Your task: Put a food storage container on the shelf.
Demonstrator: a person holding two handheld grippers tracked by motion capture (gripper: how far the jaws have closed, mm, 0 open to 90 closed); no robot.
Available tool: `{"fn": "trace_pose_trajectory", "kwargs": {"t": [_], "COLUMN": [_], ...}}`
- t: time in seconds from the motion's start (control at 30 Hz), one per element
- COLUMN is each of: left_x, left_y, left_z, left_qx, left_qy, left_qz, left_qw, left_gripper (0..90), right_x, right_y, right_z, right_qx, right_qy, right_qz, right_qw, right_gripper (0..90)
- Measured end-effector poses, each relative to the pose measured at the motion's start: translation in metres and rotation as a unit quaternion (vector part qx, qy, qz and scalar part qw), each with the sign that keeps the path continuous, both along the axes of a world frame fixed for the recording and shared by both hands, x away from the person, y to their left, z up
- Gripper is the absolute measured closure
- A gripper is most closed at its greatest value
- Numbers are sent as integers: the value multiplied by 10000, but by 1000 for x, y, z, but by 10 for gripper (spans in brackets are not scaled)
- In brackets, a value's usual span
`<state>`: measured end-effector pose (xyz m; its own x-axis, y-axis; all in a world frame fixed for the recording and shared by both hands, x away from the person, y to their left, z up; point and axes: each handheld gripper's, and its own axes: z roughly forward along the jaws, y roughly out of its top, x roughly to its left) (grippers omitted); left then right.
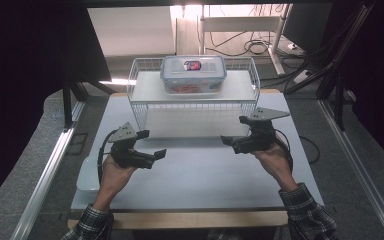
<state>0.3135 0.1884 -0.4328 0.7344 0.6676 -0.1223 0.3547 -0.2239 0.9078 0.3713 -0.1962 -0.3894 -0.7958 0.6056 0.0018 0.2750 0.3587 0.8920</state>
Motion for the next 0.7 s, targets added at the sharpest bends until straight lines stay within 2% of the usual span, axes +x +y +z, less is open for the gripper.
{"fn": "trace_pose_trajectory", "kwargs": {"t": [0.33, 0.47, 0.5, 0.53, 0.57, 0.67, 0.7], "left_x": [-15, -26, -28, -29, -31, -35, -36], "left_y": [-7, -15, -17, -18, -20, -22, -22], "left_z": [-20, -30, -33, -34, -37, -44, -48], "left_qx": [-60, 107, 134, 134, 140, 235, 265], "left_qy": [74, 47, 64, 106, 152, 155, 167], "left_qz": [-9, 15, 18, -3, -48, 3, 50], "left_qw": [10000, 9999, 9999, 9999, 9998, 9996, 9995], "left_gripper": [23, 31, 31, 31, 28, 28, 30], "right_x": [-19, -27, -31, -31, -36, -41, -45], "right_y": [1, 0, 0, 0, -1, -2, -3], "right_z": [-17, -27, -33, -33, -39, -45, -49], "right_qx": [-138, -147, -153, -153, -119, -127, -173], "right_qy": [0, 55, 174, 174, 239, 286, 223], "right_qz": [-14, -15, -41, -41, -63, -51, -49], "right_qw": [9999, 9999, 9997, 9997, 9996, 9995, 9996], "right_gripper": [27, 27, 25, 25, 21, 19, 17]}}
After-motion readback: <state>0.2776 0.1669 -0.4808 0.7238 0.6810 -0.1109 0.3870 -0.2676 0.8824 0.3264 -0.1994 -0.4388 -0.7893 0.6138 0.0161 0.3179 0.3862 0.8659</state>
